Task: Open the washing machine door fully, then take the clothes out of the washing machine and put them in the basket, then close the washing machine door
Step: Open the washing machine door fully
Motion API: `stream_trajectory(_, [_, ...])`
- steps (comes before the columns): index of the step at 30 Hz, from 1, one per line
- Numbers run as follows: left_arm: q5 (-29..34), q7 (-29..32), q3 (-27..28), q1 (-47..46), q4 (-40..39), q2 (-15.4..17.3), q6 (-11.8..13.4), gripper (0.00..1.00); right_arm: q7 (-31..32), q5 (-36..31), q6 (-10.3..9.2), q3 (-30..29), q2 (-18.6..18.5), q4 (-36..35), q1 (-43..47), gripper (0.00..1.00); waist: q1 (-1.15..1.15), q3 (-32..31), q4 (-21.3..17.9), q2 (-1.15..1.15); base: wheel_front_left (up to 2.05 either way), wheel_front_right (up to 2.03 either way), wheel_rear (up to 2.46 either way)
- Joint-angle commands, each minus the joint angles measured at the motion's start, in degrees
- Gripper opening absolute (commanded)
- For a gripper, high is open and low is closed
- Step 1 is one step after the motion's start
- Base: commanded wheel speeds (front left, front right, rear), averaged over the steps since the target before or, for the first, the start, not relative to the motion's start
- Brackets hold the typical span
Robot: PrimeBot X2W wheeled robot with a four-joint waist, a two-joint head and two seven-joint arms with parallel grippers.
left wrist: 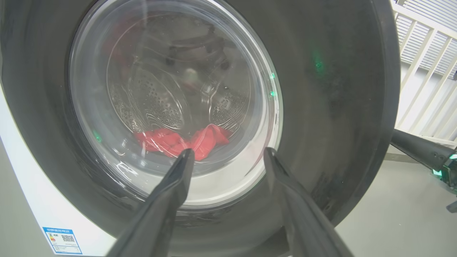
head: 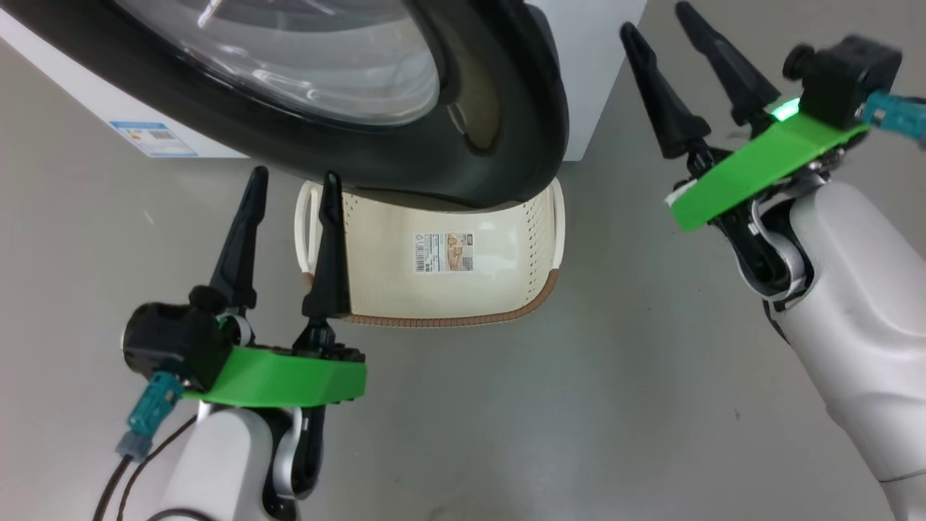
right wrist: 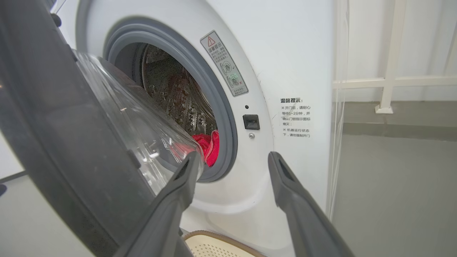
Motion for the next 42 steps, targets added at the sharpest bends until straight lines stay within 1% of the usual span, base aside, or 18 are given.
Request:
stream_trajectory(1, [-0.1, -0.3, 2.0, 0.9, -1.8, 1.0, 0.1, 1.00, -2.8, -5.0, 0.28, -0.9, 0.9, 0.3, 2.1, 1.00, 0.00, -0.3, -0.3, 0.00, 0.00, 0.00, 0.00])
stream_trajectory(4, [1.2, -0.3, 2.1, 1.2, -1.6, 1.0, -0.1, 1.00, -5.3, -14.4, 0.28, -5.6, 2.8, 1.9, 3.3, 1.00, 0.00, -0.6, -0.5, 0.00, 0.00, 0.00, 0.00])
stream_trajectory(7, [1.6, -0.3, 2.2, 1.4, -1.6, 1.0, -0.1, 1.00, -6.0, -22.3, 0.28, -11.1, 5.8, 0.6, 5.6, 1.00, 0.00, -0.6, -0.6, 0.00, 0.00, 0.00, 0.00])
stream_trajectory(10, [2.1, -0.3, 2.3, 1.4, -1.7, 1.0, -0.3, 1.00, -6.1, -27.8, 0.28, -15.4, 8.2, -2.5, 8.7, 1.00, 0.00, -0.5, -0.5, 0.00, 0.00, 0.00, 0.00])
stream_trajectory(11, [2.2, -0.3, 2.4, 1.4, -1.7, 1.0, -0.4, 1.00, -6.1, -29.1, 0.28, -16.7, 8.9, -3.9, 9.8, 1.00, 0.00, -0.4, -0.4, 0.00, 0.00, 0.00, 0.00])
stream_trajectory(12, [2.2, -0.3, 2.4, 1.4, -1.7, 1.0, -0.4, 1.00, -6.1, -29.1, 0.28, -16.7, 8.9, -3.9, 9.8, 1.00, 0.00, -0.4, -0.4, 0.00, 0.00, 0.00, 0.00])
stream_trajectory(13, [2.5, -0.3, 2.5, 1.4, -1.7, 1.0, -0.4, 1.00, -6.1, -30.9, 0.28, -18.6, 10.0, -6.6, 12.0, 1.00, 0.00, -0.3, -0.4, 0.00, 0.00, 0.00, 0.00])
stream_trajectory(14, [2.5, -0.3, 2.5, 1.4, -1.7, 1.0, -0.4, 1.00, -6.1, -30.9, 0.28, -18.6, 10.0, -6.6, 12.0, 1.00, 0.00, -0.3, -0.4, 0.00, 0.00, 0.00, 0.00])
stream_trajectory(18, [2.6, -0.3, 2.9, 1.5, -1.8, 1.0, -0.4, 1.00, -6.1, -34.0, 0.28, -20.8, 11.1, -11.7, 15.8, 1.00, 0.00, -0.2, -0.5, 0.00, 0.00, 0.00, 0.00])
stream_trajectory(23, [2.8, -0.3, 3.3, 1.6, -1.9, 1.0, -0.5, 1.00, -6.1, -36.1, 0.28, -21.4, 11.5, -16.6, 20.1, 1.00, 0.00, -0.2, -0.6, 0.00, 0.00, 0.00, 0.00])
stream_trajectory(42, [2.8, -0.3, 4.1, 3.3, -2.8, 1.0, 0.2, 1.00, -6.1, -32.5, 0.28, -21.1, 11.5, -25.2, 30.2, 1.00, 0.00, -0.9, -1.3, 0.00, 0.00, 0.00, 0.00])
